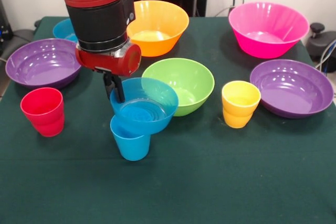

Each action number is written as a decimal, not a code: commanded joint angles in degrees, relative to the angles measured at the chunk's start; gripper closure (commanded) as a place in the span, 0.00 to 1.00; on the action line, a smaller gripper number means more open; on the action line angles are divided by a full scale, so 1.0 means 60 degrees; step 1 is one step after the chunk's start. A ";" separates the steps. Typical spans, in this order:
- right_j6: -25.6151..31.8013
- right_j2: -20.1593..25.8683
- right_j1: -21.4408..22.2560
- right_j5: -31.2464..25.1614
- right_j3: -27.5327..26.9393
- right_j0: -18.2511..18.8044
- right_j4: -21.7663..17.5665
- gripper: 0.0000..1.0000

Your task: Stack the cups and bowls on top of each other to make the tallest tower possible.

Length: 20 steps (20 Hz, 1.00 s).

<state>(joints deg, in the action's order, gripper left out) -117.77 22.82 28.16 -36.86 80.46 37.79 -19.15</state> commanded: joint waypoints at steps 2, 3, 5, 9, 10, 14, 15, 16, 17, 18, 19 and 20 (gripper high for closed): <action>0.2078 0.0573 -0.0514 -0.1079 -0.0568 0.0119 -0.0470 1.00; 0.2116 0.0594 -0.0530 -0.1129 -0.0629 0.0134 -0.0472 1.00; 0.2170 0.0631 -0.0570 -0.1225 -0.0721 0.0162 -0.0478 1.00; 0.2191 0.0685 -0.0594 -0.1283 -0.0765 0.0207 -0.0496 1.00; 0.2195 0.0699 -0.0598 -0.1275 -0.0758 0.0217 -0.0504 1.00; 0.2172 0.0719 -0.0629 -0.1171 -0.0692 0.0237 -0.0556 1.00; 0.2158 0.0722 -0.0637 -0.1137 -0.0666 0.0243 -0.0566 1.00; 0.2119 0.0730 -0.0638 -0.1062 -0.0587 0.0249 -0.0574 1.00; 0.2091 0.0734 -0.0646 -0.0996 -0.0552 0.0255 -0.0588 1.00; 0.2030 0.0725 -0.0635 -0.0917 -0.0472 0.0254 -0.0604 1.00; 0.1986 0.0718 -0.0639 -0.0867 -0.0451 0.0241 -0.0623 1.00; 0.1923 0.0709 -0.0619 -0.0786 -0.0370 0.0233 -0.0642 1.00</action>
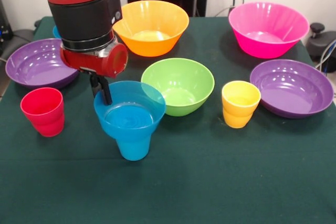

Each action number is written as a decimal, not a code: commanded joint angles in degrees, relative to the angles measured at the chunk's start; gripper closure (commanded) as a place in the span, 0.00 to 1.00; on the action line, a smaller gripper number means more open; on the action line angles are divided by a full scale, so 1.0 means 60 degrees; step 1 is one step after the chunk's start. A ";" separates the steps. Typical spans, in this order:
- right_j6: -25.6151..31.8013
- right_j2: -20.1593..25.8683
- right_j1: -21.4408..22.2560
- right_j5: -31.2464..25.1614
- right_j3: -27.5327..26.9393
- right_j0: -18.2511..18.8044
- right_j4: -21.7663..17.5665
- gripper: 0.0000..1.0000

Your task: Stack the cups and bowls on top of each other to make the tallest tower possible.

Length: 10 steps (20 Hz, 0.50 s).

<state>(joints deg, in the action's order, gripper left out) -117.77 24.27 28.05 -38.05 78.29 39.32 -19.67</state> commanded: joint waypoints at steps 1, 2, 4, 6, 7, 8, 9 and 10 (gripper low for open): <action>0.1859 0.0464 -0.0570 -0.0471 0.0085 -0.0037 -0.0589 1.00; 0.1807 0.0458 -0.0561 -0.0358 0.0167 -0.0041 -0.0628 1.00; 0.1701 0.0460 -0.0566 -0.0170 0.0299 -0.0048 -0.0673 1.00; 0.1610 0.0459 -0.0511 -0.0072 0.0456 -0.0054 -0.0692 1.00; 0.1592 0.0470 -0.0460 -0.0096 0.0488 -0.0050 -0.0677 1.00; 0.1559 0.0467 -0.0422 -0.0080 0.0532 -0.0062 -0.0685 1.00; 0.1544 0.0461 -0.0422 -0.0118 0.0467 -0.0079 -0.0680 1.00; 0.1531 0.0456 -0.0420 -0.0089 0.0472 -0.0085 -0.0702 1.00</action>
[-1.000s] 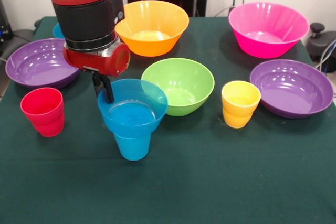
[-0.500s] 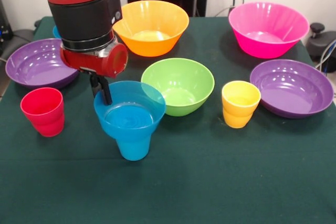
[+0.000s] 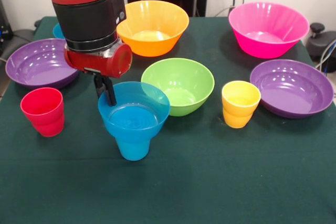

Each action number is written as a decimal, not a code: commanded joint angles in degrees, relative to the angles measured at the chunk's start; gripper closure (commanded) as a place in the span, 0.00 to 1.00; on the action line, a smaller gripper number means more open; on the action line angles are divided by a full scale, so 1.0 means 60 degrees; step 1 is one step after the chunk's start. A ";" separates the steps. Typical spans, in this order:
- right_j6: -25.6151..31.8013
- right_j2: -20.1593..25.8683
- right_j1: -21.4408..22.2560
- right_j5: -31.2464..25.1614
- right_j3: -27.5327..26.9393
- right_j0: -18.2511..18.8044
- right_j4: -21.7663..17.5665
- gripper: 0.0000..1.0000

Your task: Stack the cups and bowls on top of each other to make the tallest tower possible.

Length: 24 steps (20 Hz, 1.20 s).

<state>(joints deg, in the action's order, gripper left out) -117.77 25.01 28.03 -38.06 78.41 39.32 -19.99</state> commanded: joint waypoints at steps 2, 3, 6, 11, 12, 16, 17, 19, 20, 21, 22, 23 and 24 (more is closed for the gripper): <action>0.1595 0.0354 -0.0481 -0.0068 0.0403 -0.0038 -0.0675 1.00; 0.1642 0.0375 -0.0508 -0.0071 0.0391 0.0004 -0.0677 1.00; 0.1763 0.0416 -0.0516 -0.0085 0.0393 0.0102 -0.0704 1.00; 0.1900 0.0441 -0.0485 -0.0032 0.0541 0.0268 -0.0789 1.00; 0.1925 0.0460 -0.0485 -0.0040 0.0574 0.0307 -0.0791 1.00; 0.2025 0.0505 -0.0470 0.0004 0.0698 0.0437 -0.0876 1.00; 0.2051 0.0508 -0.0489 -0.0037 0.0630 0.0443 -0.0897 1.00; 0.2066 0.0534 -0.0532 -0.0019 0.0623 0.0470 -0.0922 1.00; 0.2059 0.0555 -0.0543 0.0013 0.0661 0.0490 -0.0931 1.00; 0.2019 0.0553 -0.0566 0.0048 0.0685 0.0468 -0.0946 1.00; 0.1986 0.0557 -0.0571 0.0096 0.0725 0.0469 -0.0958 1.00; 0.1946 0.0562 -0.0577 0.0165 0.0792 0.0480 -0.0974 1.00; 0.1906 0.0573 -0.0577 0.0231 0.0845 0.0486 -0.0989 1.00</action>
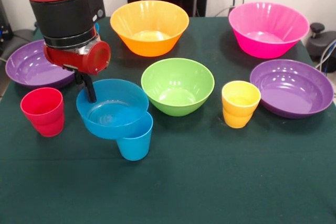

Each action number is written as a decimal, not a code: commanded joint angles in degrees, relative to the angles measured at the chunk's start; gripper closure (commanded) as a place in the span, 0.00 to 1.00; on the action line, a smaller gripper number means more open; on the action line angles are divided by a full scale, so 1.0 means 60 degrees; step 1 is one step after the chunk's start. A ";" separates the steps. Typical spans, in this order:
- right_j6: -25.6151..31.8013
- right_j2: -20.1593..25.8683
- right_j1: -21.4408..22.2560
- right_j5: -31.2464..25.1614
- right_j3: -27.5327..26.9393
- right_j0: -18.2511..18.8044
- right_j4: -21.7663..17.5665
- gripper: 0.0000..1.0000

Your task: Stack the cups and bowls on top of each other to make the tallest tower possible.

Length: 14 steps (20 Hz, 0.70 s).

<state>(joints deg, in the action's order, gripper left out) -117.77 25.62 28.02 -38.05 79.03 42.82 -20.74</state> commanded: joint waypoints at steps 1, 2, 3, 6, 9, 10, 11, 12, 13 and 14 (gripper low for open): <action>0.1875 0.0490 -0.0602 0.0271 0.0751 -0.0091 -0.0872 1.00; 0.1829 0.0497 -0.0600 0.0310 0.0772 -0.0104 -0.0897 1.00; 0.1777 0.0498 -0.0600 0.0320 0.0783 -0.0122 -0.0917 1.00; 0.1623 0.0509 -0.0572 0.0353 0.0820 -0.0166 -0.0948 1.00; 0.1390 0.0470 -0.0444 0.0511 0.1074 -0.0234 -0.0982 1.00; 0.1336 0.0461 -0.0407 0.0539 0.1133 -0.0254 -0.0988 1.00; 0.1321 0.0460 -0.0393 0.0512 0.1136 -0.0259 -0.0971 1.00; 0.1289 0.0456 -0.0362 0.0518 0.1171 -0.0270 -0.0965 1.00; 0.1312 0.0462 -0.0403 0.0435 0.1069 -0.0275 -0.0931 1.00; 0.1286 0.0457 -0.0395 0.0456 0.1082 -0.0282 -0.0926 1.00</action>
<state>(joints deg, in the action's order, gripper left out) -117.77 26.08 28.19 -37.18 81.92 42.89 -22.10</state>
